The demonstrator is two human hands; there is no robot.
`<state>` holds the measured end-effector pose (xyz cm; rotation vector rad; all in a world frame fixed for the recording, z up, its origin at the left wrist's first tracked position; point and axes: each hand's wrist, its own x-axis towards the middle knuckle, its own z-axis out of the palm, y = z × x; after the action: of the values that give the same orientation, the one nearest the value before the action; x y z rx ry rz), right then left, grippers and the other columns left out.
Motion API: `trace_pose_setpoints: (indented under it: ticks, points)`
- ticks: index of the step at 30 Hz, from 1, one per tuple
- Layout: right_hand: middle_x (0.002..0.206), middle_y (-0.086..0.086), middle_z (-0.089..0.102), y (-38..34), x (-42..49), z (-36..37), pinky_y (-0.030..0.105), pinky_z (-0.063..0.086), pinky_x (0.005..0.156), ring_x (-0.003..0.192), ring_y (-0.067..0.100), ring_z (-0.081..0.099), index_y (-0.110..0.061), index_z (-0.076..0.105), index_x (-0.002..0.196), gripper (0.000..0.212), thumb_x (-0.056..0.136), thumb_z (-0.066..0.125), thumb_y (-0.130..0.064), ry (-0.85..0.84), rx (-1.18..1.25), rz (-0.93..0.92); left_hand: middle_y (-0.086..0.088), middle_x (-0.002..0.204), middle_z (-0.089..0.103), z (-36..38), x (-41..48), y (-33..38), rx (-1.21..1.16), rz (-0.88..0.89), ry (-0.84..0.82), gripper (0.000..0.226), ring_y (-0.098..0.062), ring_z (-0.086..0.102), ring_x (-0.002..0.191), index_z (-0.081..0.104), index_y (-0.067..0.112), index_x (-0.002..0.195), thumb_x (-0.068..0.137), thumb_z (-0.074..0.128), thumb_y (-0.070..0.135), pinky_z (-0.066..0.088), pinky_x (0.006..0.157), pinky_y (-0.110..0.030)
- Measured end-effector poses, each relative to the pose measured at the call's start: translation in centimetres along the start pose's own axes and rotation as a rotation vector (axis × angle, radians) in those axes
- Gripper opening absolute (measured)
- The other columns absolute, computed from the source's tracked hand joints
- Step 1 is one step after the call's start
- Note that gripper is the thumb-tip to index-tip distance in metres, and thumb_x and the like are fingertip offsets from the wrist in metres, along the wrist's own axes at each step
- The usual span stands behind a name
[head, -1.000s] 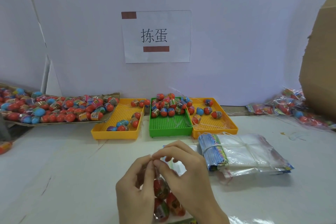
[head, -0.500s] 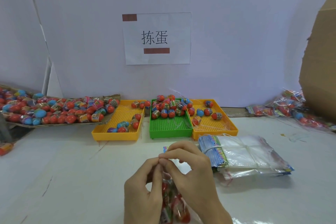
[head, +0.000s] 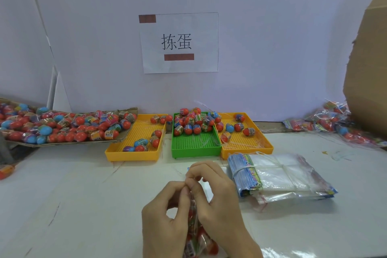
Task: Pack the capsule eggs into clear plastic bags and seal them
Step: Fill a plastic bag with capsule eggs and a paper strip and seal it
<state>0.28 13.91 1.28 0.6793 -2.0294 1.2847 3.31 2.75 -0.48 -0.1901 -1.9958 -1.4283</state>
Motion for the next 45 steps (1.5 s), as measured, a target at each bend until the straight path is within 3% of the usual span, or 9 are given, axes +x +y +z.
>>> trace_pose_setpoints:
  ticks: [10, 16, 23, 29, 33, 37, 39, 43, 45]
  points:
    - [0.085, -0.008, 0.055, 0.6, 0.5, -1.3, 0.023, 0.046, 0.075, 0.084, 0.016, 0.057, -0.025, 0.055, 0.086, 0.014, 0.098, 0.052, -0.017, 0.128, 0.101, 0.147, 0.006, 0.071, 0.074, 0.0, -0.1, 0.6, -0.120, -0.082, -0.010, 0.019, -0.010, 0.072, 0.067, 0.071, 0.038, 0.085, 0.086, 0.061, 0.022, 0.055, 0.065, -0.017]
    - [0.085, -0.007, 0.057, 0.2, 1.1, -3.0, 0.018, 0.043, 0.074, 0.079, 0.010, 0.054, -0.028, 0.061, 0.082, 0.012, 0.093, 0.059, -0.023, 0.198, 0.259, 0.236, -0.004, 0.069, 0.072, -0.4, 0.4, -0.3, -0.191, -0.191, 0.060, 0.039, -0.013, 0.067, 0.059, 0.075, 0.027, 0.077, 0.094, 0.060, -0.005, 0.055, 0.057, -0.024]
    - [0.087, -0.003, 0.058, 1.0, 1.5, -5.7, 0.018, 0.045, 0.075, 0.082, 0.017, 0.056, -0.031, 0.063, 0.083, 0.010, 0.092, 0.059, -0.028, 0.290, 0.257, 0.266, -0.003, 0.069, 0.070, -0.8, 1.0, -1.4, -0.378, -0.405, 0.293, 0.039, -0.008, 0.063, 0.054, 0.077, 0.025, 0.076, 0.100, 0.055, 0.004, 0.053, 0.048, -0.020]
    - [0.091, -0.001, 0.062, 2.6, 1.3, -7.4, 0.008, 0.043, 0.073, 0.080, 0.001, 0.058, -0.035, 0.064, 0.085, 0.014, 0.095, 0.062, -0.026, 0.507, 0.151, 0.320, 0.005, 0.061, 0.067, -1.3, 1.3, -1.1, -0.527, -0.523, 0.583, 0.031, -0.001, 0.060, 0.050, 0.072, 0.019, 0.079, 0.101, 0.055, 0.008, 0.051, 0.048, -0.014]
    - [0.079, -0.007, 0.066, 2.3, 1.4, -9.2, 0.011, 0.042, 0.065, 0.066, 0.002, 0.054, -0.023, 0.069, 0.076, 0.021, 0.092, 0.070, -0.010, 0.265, 0.079, 0.424, 0.006, 0.061, 0.066, -1.3, 1.5, -0.9, -0.571, -0.531, 0.627, 0.027, -0.002, 0.060, 0.051, 0.069, 0.016, 0.081, 0.102, 0.054, 0.008, 0.050, 0.048, -0.013]
    - [0.080, -0.006, 0.068, -1.3, 1.4, -12.5, 0.025, 0.047, 0.072, 0.073, 0.015, 0.061, -0.025, 0.072, 0.082, 0.012, 0.089, 0.071, -0.035, -0.429, 0.066, 0.291, 0.005, 0.061, 0.066, -1.2, 1.5, -0.8, -0.559, -0.539, 0.613, 0.027, -0.003, 0.060, 0.051, 0.069, 0.015, 0.082, 0.102, 0.053, 0.008, 0.051, 0.049, -0.013]
    - [0.080, 0.005, 0.062, -2.2, 0.2, -14.3, 0.029, 0.045, 0.075, 0.073, 0.028, 0.057, -0.017, 0.068, 0.084, 0.014, 0.096, 0.062, -0.014, -0.639, 0.357, 0.125, 0.006, 0.061, 0.066, -1.2, 1.4, -0.8, -0.556, -0.546, 0.618, 0.026, -0.002, 0.061, 0.051, 0.069, 0.015, 0.082, 0.102, 0.054, 0.009, 0.051, 0.049, -0.013]
    - [0.069, 0.029, 0.042, -1.2, -0.5, -13.4, 0.036, 0.047, 0.061, 0.059, 0.029, 0.040, 0.015, 0.053, 0.089, 0.039, 0.104, 0.017, 0.017, -0.426, 0.852, 0.407, 0.006, 0.062, 0.066, -1.2, 1.3, -0.8, -0.552, -0.550, 0.608, 0.027, -0.003, 0.061, 0.052, 0.070, 0.017, 0.081, 0.102, 0.054, 0.010, 0.051, 0.049, -0.013]
    - [0.100, 0.010, 0.068, 0.5, 0.4, -11.8, 0.032, 0.053, 0.077, 0.085, 0.027, 0.061, -0.014, 0.070, 0.114, 0.029, 0.106, 0.045, -0.003, -0.258, 0.359, 0.401, 0.005, 0.062, 0.066, -1.2, 1.3, -0.8, -0.556, -0.553, 0.605, 0.028, -0.003, 0.061, 0.051, 0.070, 0.017, 0.081, 0.102, 0.054, 0.010, 0.051, 0.049, -0.013]
